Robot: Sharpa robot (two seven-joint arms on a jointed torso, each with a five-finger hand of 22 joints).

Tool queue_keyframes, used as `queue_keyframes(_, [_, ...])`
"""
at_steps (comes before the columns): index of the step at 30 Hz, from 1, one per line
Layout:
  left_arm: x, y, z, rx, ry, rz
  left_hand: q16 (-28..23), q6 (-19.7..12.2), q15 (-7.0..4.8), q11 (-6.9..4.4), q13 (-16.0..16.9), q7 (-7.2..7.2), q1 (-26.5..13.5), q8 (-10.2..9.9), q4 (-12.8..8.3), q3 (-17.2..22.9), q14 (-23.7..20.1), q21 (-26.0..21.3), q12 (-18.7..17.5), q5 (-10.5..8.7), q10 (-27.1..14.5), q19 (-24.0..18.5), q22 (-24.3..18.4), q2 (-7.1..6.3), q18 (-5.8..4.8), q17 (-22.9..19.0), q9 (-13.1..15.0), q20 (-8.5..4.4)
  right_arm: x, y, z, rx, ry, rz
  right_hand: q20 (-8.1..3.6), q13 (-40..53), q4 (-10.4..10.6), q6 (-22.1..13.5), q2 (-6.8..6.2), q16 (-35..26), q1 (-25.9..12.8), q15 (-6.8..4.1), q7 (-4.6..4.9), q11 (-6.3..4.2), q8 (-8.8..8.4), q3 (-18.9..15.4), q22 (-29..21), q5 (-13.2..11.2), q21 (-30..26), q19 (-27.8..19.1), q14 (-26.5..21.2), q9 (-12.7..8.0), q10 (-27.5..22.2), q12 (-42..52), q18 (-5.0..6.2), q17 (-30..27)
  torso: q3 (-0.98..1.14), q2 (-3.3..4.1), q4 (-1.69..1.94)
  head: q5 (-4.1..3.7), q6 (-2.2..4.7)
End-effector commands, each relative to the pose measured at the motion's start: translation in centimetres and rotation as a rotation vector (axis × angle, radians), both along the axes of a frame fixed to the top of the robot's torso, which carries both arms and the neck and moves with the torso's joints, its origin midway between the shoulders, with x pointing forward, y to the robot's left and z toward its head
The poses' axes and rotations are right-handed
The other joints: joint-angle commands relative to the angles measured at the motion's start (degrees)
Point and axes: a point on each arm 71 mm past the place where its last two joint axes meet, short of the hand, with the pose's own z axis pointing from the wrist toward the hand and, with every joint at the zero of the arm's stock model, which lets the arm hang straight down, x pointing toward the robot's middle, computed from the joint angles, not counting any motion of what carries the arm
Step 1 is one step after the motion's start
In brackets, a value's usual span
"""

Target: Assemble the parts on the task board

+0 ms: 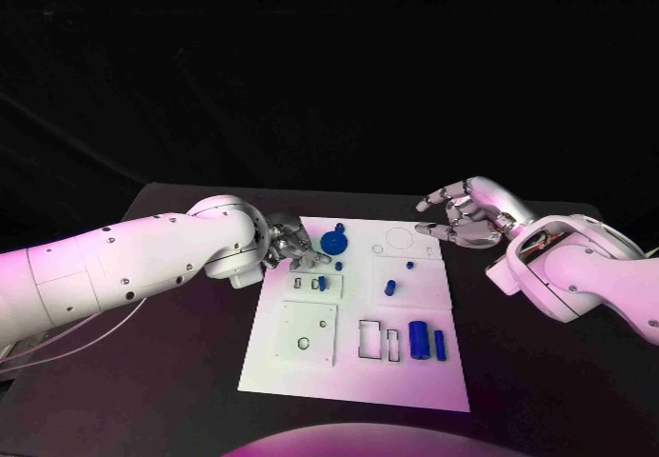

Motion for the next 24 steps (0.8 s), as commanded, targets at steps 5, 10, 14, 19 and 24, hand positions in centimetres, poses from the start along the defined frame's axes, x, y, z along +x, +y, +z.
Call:
queue_keyframes(5, [-0.3, -0.6, -0.5, 0.166, 0.037, -0.040, 0.5, 0.6, -0.69, -0.32, 4.6, -0.83, -1.1, 1.3, 0.3, -1.5, 6.1, 1.1, 5.4, 0.27, 1.3, 1.1, 2.0, 0.41, -0.94, 15.1, 1.0, -0.21, 0.3, -0.3, -0.1, 0.003, 0.013, -0.012, -0.26, 0.0, 0.0, 0.2, -0.49, -0.1, 0.0, -0.35, -0.07, -0.10, 0.31, 0.6, 8.1, 0.5, 0.1, 0.1, 5.5, 0.1, 0.1, 0.0, 0.57, 13.0, -0.02, 0.14, 0.05, 0.14, -0.31])
queue_keyframes(10, [-0.4, -0.9, -0.6, 0.175, 0.048, -0.055, 0.5, 1.0, -0.80, -0.46, 5.9, -0.99, -1.4, 1.7, 0.3, -1.5, 6.1, 1.7, 6.9, 0.35, 1.7, 1.6, 3.0, 0.47, -1.12, 15.1, 1.4, -0.30, 0.4, -0.4, -0.2, -0.003, 0.016, -0.019, -0.27, 0.0, 0.0, 0.2, -0.54, -0.1, 0.0, -0.35, -0.06, -0.10, 0.32, 0.7, 8.1, 0.7, 0.0, 0.1, 5.5, 0.1, 0.1, -0.1, 0.60, 12.9, -0.04, 0.09, 0.03, 0.16, -0.65])
queue_keyframes(14, [-0.6, -1.2, -0.6, 0.176, 0.059, -0.065, 0.5, 1.1, -0.83, -0.49, 6.1, -1.03, -1.5, 1.8, 0.3, -1.5, 6.1, 1.8, 7.1, 0.34, 1.8, 1.7, 3.2, 0.46, -1.15, 15.1, 1.4, -0.33, 0.5, -0.5, -0.3, -0.007, 0.018, -0.022, -0.27, 0.0, 0.0, 0.2, -0.55, -0.1, 0.0, -0.35, -0.06, -0.10, 0.32, 0.7, 8.1, 0.8, 0.0, 0.1, 5.5, 0.1, 0.1, -0.1, 0.59, 13.0, -0.03, 0.09, 0.07, 0.18, -0.88])
queue_keyframes(19, [-0.7, -1.6, -0.6, 0.171, 0.068, -0.075, 0.5, 1.1, -0.86, -0.52, 6.4, -1.07, -1.6, 1.9, 0.3, -1.5, 6.1, 2.0, 7.5, 0.28, 1.8, 1.9, 3.5, 0.49, -1.22, 15.1, 1.5, -0.36, 0.6, -0.5, -0.4, -0.010, 0.022, -0.026, -0.28, 0.0, 0.0, 0.2, -0.58, -0.1, -0.1, -0.35, -0.06, -0.11, 0.34, 0.8, 8.1, 1.0, -0.1, 0.1, 5.5, 0.2, 0.2, 0.0, 0.60, 13.0, -0.02, 0.09, 0.01, 0.24, -1.18])
queue_keyframes(24, [-0.9, -2.0, -0.6, 0.161, 0.073, -0.082, 0.5, 1.2, -0.87, -0.54, 6.5, -1.08, -1.7, 1.9, 0.3, -1.5, 6.1, 2.1, 7.5, 0.24, 1.9, 2.0, 3.8, 0.50, -1.27, 15.1, 1.6, -0.37, 0.7, -0.5, -0.5, -0.016, 0.027, -0.029, -0.29, 0.0, 0.0, 0.2, -0.67, -0.1, -0.1, -0.36, -0.07, -0.11, 0.37, 1.0, 8.0, 1.3, -0.1, 0.1, 5.5, 0.2, 0.2, 0.0, 0.61, 12.9, -0.04, 0.10, -0.02, 0.26, -1.37])
